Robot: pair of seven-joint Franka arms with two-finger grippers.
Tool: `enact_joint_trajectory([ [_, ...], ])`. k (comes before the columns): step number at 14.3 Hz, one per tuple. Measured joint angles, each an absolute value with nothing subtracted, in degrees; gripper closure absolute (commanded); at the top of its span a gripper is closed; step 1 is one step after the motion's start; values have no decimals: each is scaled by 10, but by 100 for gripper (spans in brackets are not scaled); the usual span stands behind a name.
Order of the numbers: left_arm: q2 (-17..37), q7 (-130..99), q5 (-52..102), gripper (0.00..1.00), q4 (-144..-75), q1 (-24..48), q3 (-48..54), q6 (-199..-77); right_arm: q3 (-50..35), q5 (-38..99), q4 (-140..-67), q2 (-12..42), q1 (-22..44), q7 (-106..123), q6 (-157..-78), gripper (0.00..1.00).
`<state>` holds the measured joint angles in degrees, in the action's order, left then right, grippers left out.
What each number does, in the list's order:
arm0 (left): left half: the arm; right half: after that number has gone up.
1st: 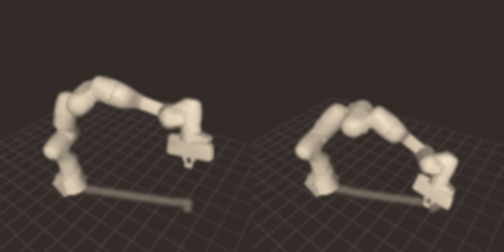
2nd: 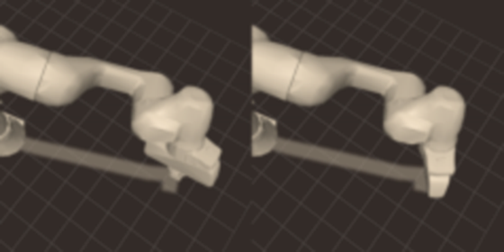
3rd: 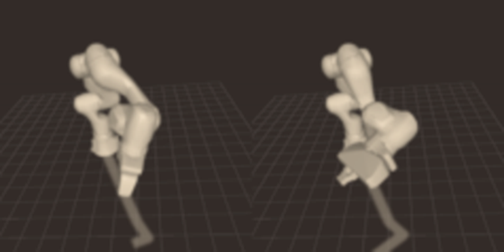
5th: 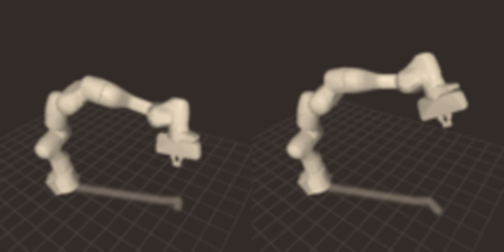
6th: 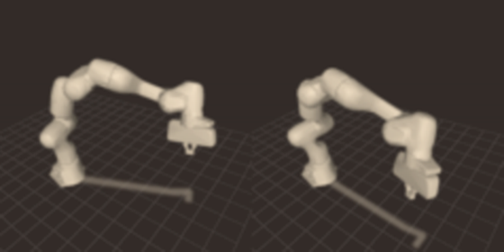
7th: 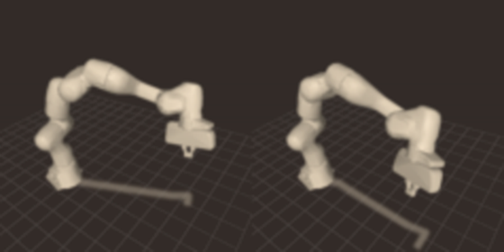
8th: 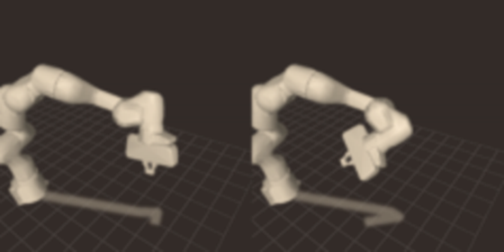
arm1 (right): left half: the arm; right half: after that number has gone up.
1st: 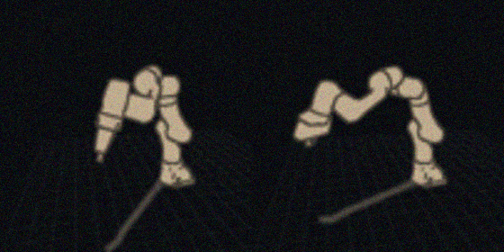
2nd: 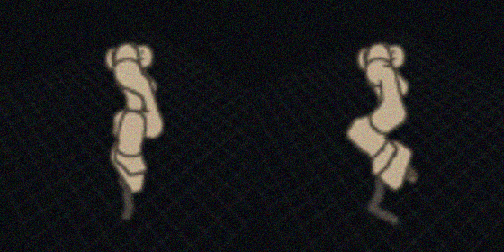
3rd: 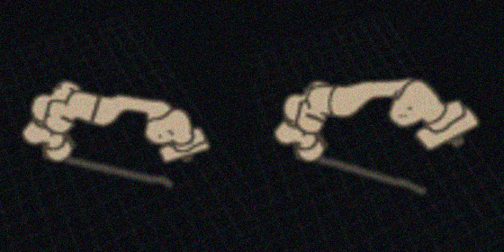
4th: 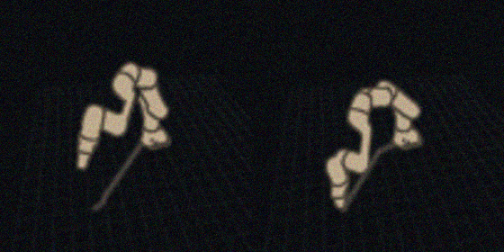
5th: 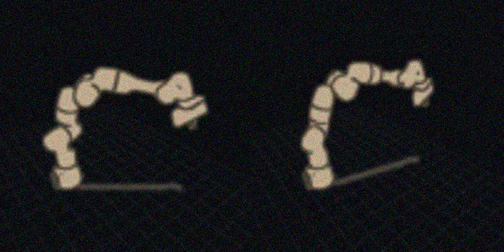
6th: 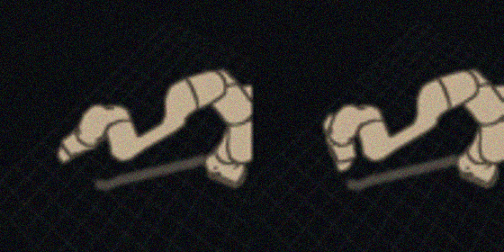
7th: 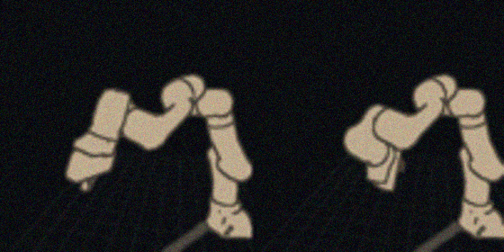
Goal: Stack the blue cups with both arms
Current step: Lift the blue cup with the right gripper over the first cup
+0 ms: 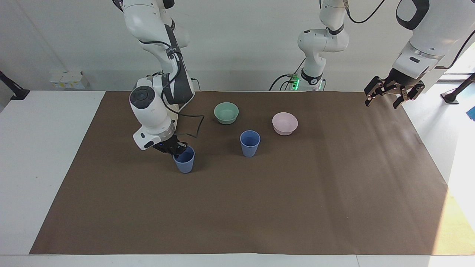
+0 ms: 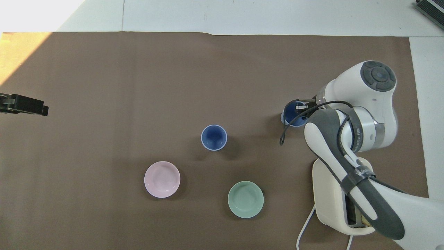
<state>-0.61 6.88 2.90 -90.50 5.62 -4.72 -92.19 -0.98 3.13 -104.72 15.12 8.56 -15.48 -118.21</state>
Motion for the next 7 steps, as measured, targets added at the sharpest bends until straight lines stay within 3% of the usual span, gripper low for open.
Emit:
enact_joint_trajectory([
  [4,-6,69,29,0,-905,56,-47,-922,-16,75,-962,141,86,-167,-1076,100],
  [7,-6,69,29,0,-905,56,-47,-922,-51,114,-922,131,92,-248,-1045,100],
])
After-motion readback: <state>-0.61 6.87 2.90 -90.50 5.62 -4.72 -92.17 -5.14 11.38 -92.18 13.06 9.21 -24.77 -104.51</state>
